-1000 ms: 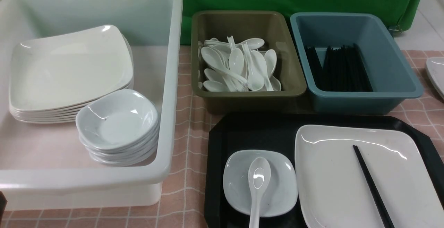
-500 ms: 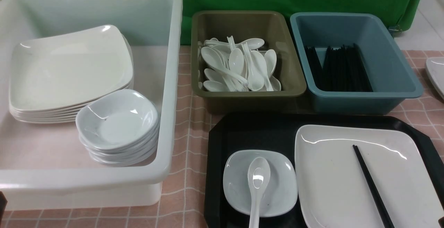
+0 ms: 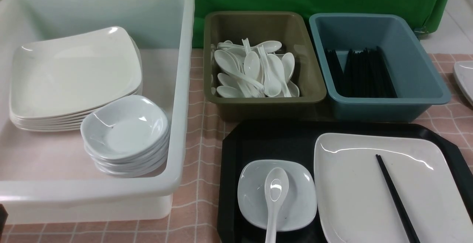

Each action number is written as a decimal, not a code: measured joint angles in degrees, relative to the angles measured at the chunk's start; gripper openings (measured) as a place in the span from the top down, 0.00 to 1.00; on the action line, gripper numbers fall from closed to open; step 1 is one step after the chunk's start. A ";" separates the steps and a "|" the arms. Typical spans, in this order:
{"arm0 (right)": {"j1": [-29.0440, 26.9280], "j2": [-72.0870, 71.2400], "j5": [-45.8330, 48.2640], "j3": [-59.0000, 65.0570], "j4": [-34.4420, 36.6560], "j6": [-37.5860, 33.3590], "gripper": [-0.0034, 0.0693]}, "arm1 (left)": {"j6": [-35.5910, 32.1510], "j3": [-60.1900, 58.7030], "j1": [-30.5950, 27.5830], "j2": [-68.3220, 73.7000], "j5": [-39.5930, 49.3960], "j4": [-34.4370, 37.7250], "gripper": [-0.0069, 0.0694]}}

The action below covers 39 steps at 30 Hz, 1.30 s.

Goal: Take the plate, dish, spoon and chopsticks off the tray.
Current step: Use the right arm to grab a pair of chopsticks from the plate

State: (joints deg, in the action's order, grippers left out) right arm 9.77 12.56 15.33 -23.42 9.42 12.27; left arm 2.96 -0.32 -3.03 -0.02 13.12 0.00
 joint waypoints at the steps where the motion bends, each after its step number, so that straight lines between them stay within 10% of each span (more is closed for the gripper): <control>1: 0.12 3.23 4.32 -3.11 -1.75 -1.91 0.91 | 0.00 0.00 0.00 0.00 0.00 0.00 0.88; 10: 0.17 35.58 39.37 -12.18 -9.73 -6.99 0.89 | 0.00 0.00 0.00 0.00 0.00 0.00 0.88; 23: 0.18 65.41 33.70 -21.65 -9.42 -8.51 0.38 | 0.05 0.00 0.00 0.00 0.00 0.00 0.88; 39: 0.18 83.29 29.81 -27.01 -9.42 -8.85 0.33 | 0.05 0.00 0.00 0.00 0.00 0.00 0.88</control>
State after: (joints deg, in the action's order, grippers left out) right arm 9.95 95.86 45.14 -50.44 0.00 3.41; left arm 3.01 -0.32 -3.03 -0.02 13.12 0.00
